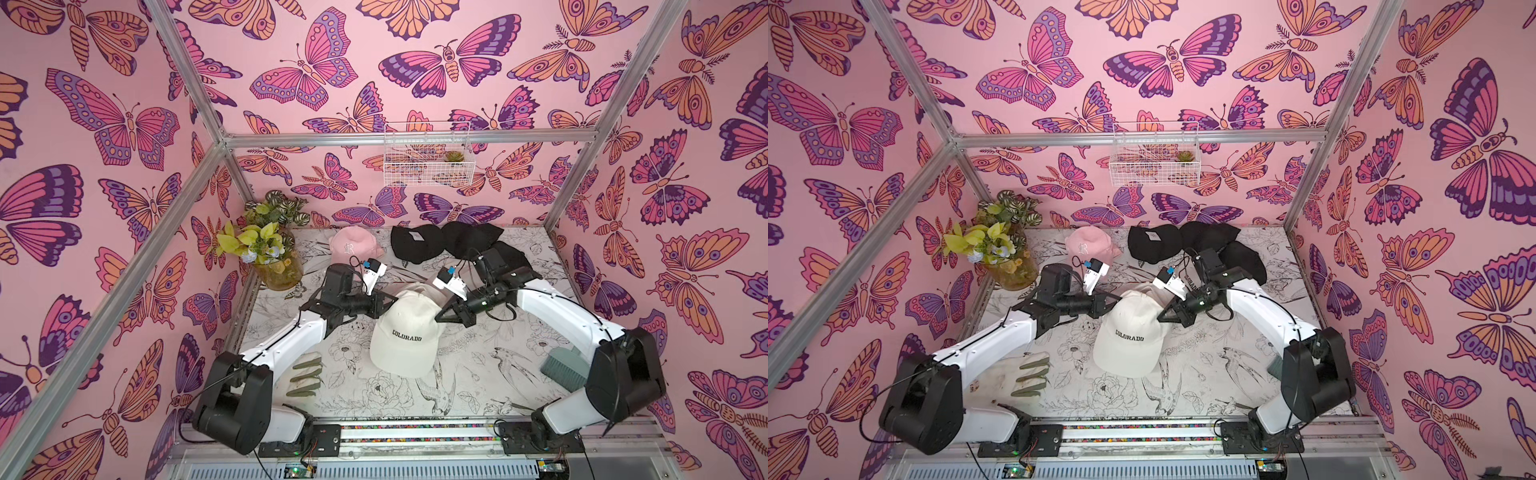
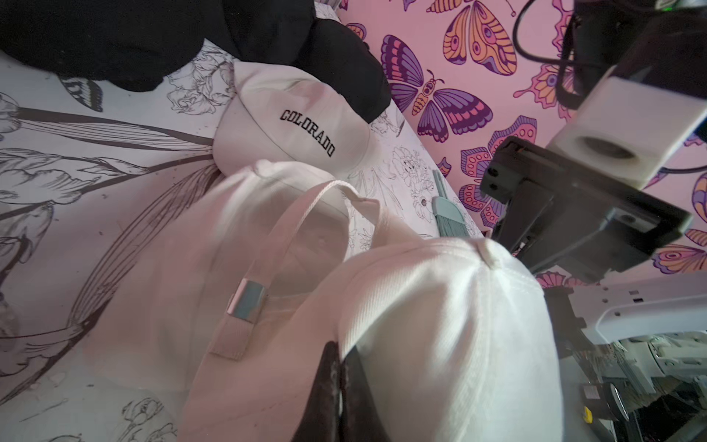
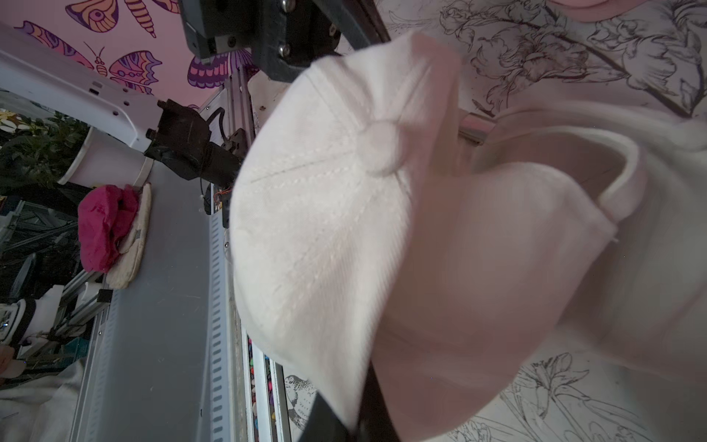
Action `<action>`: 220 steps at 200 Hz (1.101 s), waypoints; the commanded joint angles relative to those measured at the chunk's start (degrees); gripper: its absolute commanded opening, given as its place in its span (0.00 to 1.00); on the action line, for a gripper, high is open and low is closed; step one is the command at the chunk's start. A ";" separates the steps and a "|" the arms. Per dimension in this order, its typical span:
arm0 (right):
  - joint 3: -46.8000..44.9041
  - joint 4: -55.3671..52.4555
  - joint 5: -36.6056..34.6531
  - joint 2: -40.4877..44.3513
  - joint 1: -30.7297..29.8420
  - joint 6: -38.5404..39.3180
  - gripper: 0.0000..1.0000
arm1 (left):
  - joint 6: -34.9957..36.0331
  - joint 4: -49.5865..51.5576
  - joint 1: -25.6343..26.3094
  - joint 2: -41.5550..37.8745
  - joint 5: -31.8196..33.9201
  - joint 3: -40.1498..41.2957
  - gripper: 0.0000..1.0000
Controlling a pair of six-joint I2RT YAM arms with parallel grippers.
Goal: Stack the baseball caps by color
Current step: Place the baseball cap on the baseball cap.
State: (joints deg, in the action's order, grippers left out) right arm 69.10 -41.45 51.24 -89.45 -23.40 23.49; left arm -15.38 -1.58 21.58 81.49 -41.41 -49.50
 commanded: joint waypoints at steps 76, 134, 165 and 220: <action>8.63 6.21 -10.64 -12.12 3.01 -14.49 0.00 | 4.00 3.05 -3.29 10.84 2.27 -8.06 0.00; 7.91 6.93 -11.09 -13.80 4.64 -19.44 0.00 | 3.50 2.38 -5.01 17.52 1.15 -9.51 0.00; 8.15 6.25 -7.49 -8.98 3.94 -19.31 0.00 | 1.87 2.38 -5.04 13.36 -0.94 -10.34 0.00; 7.90 2.69 -8.09 -2.93 4.42 -14.99 0.00 | -1.59 0.74 -3.76 6.91 -5.35 -9.13 0.00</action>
State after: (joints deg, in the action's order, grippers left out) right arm 76.20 -35.79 43.57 -93.69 -19.57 6.07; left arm -15.25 -0.34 17.34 89.71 -44.14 -58.59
